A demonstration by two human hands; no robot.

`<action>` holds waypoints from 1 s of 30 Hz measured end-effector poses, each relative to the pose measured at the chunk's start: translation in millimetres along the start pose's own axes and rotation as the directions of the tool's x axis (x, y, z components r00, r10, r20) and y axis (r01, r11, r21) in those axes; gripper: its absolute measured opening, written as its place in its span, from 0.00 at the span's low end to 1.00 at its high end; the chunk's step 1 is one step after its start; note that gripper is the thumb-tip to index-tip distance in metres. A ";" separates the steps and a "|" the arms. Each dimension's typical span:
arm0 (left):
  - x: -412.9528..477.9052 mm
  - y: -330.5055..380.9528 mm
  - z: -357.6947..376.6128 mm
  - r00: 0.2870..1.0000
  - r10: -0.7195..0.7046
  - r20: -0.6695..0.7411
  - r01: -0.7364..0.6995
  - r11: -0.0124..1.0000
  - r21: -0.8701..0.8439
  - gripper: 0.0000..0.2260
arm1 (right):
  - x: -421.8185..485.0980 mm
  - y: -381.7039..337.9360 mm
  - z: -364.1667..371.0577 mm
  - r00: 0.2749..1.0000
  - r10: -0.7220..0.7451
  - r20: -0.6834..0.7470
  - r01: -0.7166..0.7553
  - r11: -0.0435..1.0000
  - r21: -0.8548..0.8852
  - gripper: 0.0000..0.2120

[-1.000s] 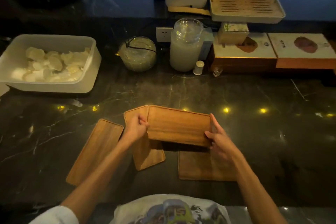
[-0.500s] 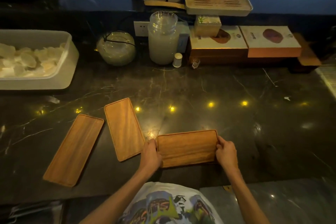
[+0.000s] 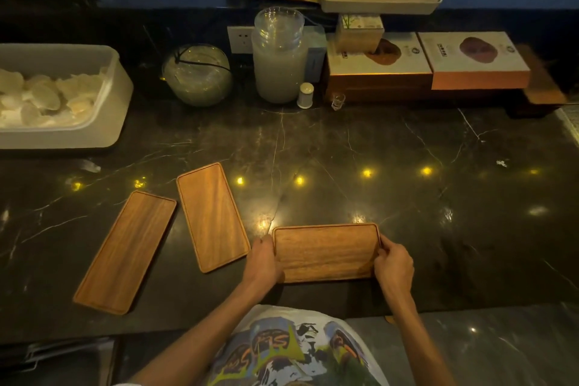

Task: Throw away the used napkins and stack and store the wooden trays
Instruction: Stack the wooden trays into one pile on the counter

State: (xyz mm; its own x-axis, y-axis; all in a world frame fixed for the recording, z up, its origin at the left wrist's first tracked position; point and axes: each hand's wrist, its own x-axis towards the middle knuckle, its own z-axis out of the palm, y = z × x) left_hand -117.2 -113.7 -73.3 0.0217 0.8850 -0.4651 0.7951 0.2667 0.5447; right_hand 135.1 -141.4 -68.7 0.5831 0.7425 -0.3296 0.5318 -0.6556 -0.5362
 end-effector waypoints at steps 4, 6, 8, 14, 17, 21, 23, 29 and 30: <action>1.6 0.6 -1.1 1.000 -0.022 -0.010 0.021 0.998 -0.054 0.08 | 5.1 0.7 -3.0 0.996 0.071 0.056 -0.074 0.996 0.054 0.17; 3.7 -1.0 -1.5 0.999 -0.048 -0.002 0.048 0.995 -0.083 0.07 | 9.3 1.0 -4.6 0.988 0.110 0.106 -0.115 0.992 0.046 0.17; 4.2 -1.8 -2.8 0.997 -0.075 -0.003 0.074 0.993 -0.096 0.06 | 13.4 -0.2 -6.2 0.982 0.130 0.134 -0.137 0.990 0.046 0.17; 13.1 -2.6 -11.0 0.991 -0.136 -0.017 0.133 0.983 -0.131 0.06 | 19.3 -13.3 -2.3 0.979 0.121 0.162 -0.135 0.988 0.075 0.17; 13.2 -3.3 -14.0 0.992 -0.124 -0.006 0.122 0.983 -0.137 0.06 | 21.4 -17.5 -1.5 0.979 0.121 0.165 -0.137 0.987 0.086 0.17; 10.2 -6.7 -15.5 0.992 -0.121 0.032 0.125 0.972 -0.201 0.07 | 21.2 -17.1 -1.1 0.977 0.122 0.173 -0.136 0.988 0.071 0.18; 11.7 -9.0 -19.3 0.987 -0.132 0.096 0.152 0.957 -0.247 0.07 | 19.4 -21.3 -1.4 0.977 0.117 0.181 -0.127 0.991 0.043 0.18; 15.1 -29.8 -50.8 0.947 -0.316 -0.056 0.239 0.813 -0.532 0.05 | 13.3 -70.3 16.0 0.974 -0.217 0.065 0.227 0.941 -0.251 0.20; 14.6 -37.7 -58.6 0.912 -0.387 -0.132 0.244 0.773 -0.585 0.06 | 14.5 -90.2 27.2 0.946 -0.295 0.133 0.319 0.920 -0.229 0.20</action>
State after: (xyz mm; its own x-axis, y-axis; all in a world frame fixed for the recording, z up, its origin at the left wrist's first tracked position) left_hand -182.3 -88.4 -59.7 -0.3679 0.7545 -0.5435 0.2657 0.6454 0.7161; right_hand 78.9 -67.8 -46.3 0.3131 0.9144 -0.2565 0.8158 -0.3972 -0.4204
